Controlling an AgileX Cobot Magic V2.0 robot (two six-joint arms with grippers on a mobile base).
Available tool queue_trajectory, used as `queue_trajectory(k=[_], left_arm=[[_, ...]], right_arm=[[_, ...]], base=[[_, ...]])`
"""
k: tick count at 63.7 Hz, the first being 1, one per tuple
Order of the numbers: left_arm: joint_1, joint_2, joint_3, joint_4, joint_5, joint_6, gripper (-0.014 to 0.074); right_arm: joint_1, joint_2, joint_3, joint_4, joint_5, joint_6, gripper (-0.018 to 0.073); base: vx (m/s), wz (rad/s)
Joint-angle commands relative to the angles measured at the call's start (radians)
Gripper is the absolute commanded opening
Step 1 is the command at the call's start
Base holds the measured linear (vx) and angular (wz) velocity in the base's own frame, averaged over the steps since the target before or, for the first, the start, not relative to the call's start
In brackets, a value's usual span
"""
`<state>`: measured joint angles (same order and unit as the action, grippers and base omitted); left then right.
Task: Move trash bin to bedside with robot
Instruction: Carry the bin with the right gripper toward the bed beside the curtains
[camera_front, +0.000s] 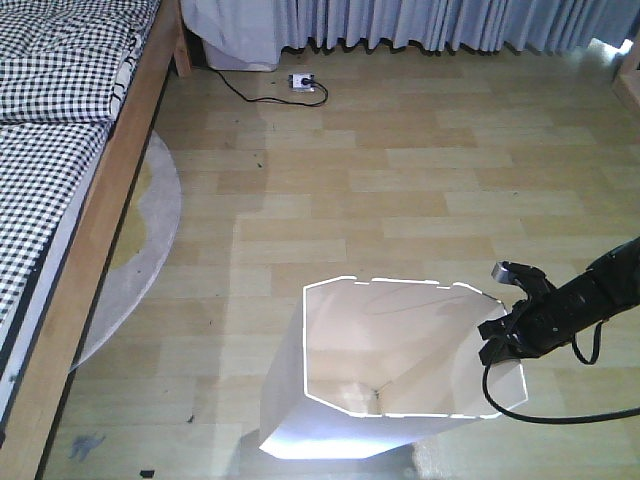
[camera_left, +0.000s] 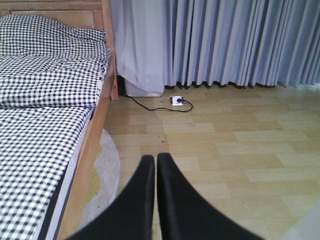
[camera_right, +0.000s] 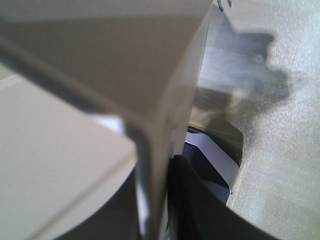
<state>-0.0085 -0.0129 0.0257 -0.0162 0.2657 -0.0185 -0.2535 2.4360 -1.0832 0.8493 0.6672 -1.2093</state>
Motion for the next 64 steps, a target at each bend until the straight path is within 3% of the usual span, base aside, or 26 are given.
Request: queue_trajectory(k=[1, 64], left_arm=[[-0.006, -0.014, 0.019, -0.002, -0.069, -0.004, -0.0006], [-0.006, -0.014, 0.019, -0.002, -0.069, -0.004, -0.0006]], right_arm=[[-0.002, -0.08, -0.009, 0.069, 0.2, -0.009, -0.0005], [-0.002, -0.08, -0.009, 0.069, 0.2, -0.009, -0.0005]], base=[[0.23, 0.08], [0.27, -0.01]])
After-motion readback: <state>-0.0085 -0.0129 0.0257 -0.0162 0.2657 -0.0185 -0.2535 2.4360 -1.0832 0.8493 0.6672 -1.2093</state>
